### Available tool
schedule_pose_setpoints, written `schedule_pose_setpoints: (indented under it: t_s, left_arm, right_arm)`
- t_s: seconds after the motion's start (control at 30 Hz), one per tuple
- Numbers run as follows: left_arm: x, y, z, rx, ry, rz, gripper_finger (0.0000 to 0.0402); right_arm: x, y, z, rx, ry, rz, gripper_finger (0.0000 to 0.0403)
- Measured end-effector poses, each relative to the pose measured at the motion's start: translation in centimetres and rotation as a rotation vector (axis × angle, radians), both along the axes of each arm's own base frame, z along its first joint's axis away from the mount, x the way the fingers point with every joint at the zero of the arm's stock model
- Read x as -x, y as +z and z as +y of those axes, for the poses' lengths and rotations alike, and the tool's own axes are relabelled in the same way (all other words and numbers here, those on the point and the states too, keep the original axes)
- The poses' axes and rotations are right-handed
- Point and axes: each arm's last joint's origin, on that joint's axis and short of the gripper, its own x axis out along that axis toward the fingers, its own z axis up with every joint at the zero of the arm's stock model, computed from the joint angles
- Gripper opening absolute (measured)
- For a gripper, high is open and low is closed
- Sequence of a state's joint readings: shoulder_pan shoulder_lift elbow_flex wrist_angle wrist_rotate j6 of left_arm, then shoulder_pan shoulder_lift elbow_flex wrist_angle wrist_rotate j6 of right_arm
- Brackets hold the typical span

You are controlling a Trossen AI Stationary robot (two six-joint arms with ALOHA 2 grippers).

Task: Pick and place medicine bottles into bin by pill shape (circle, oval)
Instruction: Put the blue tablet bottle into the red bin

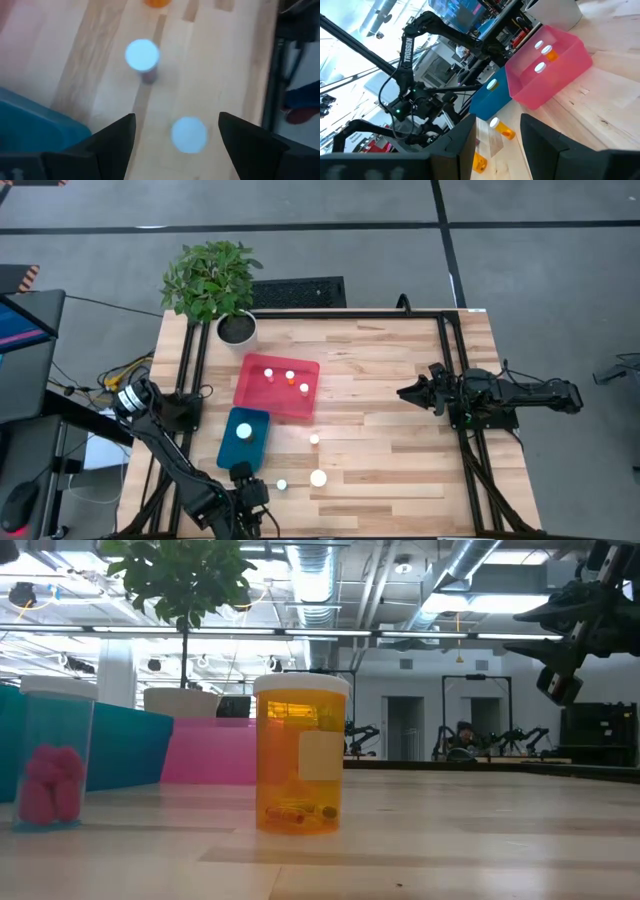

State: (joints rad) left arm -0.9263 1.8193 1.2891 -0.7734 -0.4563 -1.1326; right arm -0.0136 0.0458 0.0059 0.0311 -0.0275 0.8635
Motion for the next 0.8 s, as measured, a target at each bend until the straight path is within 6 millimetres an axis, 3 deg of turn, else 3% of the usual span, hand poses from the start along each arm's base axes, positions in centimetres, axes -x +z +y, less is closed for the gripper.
schedule_pose_setpoints:
  t_s: [0.33, 0.6, 0.8]
  left_arm:
    - [-0.2, -0.7, 0.3, 0.015, -0.009, 0.016, 0.0274]
    - [-0.3, -0.7, 0.1, 0.030, -0.060, 0.026, 0.0215]
    - [-0.5, -1.3, 0.0, 0.036, -0.081, 0.059, 0.0194]
  right_arm:
    - [0.0, 0.0, 0.0, 0.000, -0.001, 0.000, 0.0164]
    - [0.0, 0.0, 0.0, -0.001, -0.001, 0.000, 0.0164]
    - [0.0, 0.0, 0.0, 0.000, -0.002, 0.001, 0.0164]
